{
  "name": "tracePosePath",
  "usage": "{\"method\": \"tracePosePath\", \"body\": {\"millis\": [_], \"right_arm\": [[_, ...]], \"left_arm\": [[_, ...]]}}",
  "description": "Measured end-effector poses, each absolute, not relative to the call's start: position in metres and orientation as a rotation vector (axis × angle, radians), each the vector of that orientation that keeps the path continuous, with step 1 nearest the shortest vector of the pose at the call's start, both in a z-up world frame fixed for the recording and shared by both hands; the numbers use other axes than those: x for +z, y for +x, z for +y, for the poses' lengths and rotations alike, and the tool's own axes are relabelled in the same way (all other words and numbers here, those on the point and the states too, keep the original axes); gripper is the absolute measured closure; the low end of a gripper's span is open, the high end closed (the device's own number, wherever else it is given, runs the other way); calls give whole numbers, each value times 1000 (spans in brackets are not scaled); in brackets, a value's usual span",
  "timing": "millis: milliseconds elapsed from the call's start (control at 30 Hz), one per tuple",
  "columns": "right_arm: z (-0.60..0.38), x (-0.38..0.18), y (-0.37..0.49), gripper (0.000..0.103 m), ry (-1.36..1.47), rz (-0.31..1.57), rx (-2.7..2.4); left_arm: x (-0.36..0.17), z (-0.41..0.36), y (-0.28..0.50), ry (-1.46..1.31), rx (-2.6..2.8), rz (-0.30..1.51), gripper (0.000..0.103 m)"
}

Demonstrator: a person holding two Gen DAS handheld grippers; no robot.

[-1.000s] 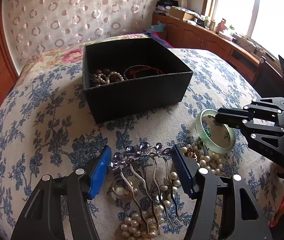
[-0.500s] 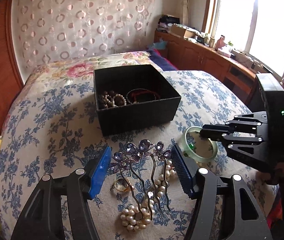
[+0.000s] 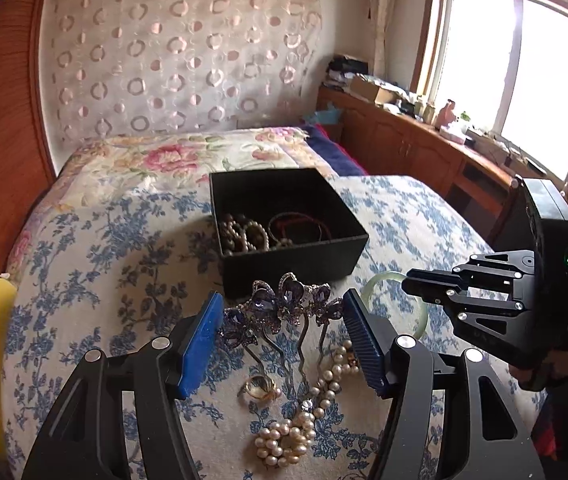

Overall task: Organize jewelry
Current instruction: 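Carry the jade bangle toward the box with the right tool while the left tool lifts the hair comb, then lower the jade bangle and hair comb into the black box while both tools open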

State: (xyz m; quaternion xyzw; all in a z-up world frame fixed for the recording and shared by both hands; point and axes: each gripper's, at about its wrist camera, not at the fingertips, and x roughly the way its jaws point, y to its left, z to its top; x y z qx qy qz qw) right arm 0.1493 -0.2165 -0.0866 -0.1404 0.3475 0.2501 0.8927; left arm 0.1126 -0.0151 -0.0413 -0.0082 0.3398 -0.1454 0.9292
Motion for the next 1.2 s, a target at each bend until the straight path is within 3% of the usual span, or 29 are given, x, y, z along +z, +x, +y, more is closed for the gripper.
{"method": "tracePosePath", "body": {"millis": [700, 1200], "right_arm": [[-197, -25, 202, 95, -264, 590, 551], [-155, -48, 245, 95, -385, 657, 647]], "left_arm": [[-2, -10, 148, 12, -292, 608, 44], [-2, -10, 206, 43, -272, 621, 44]]}}
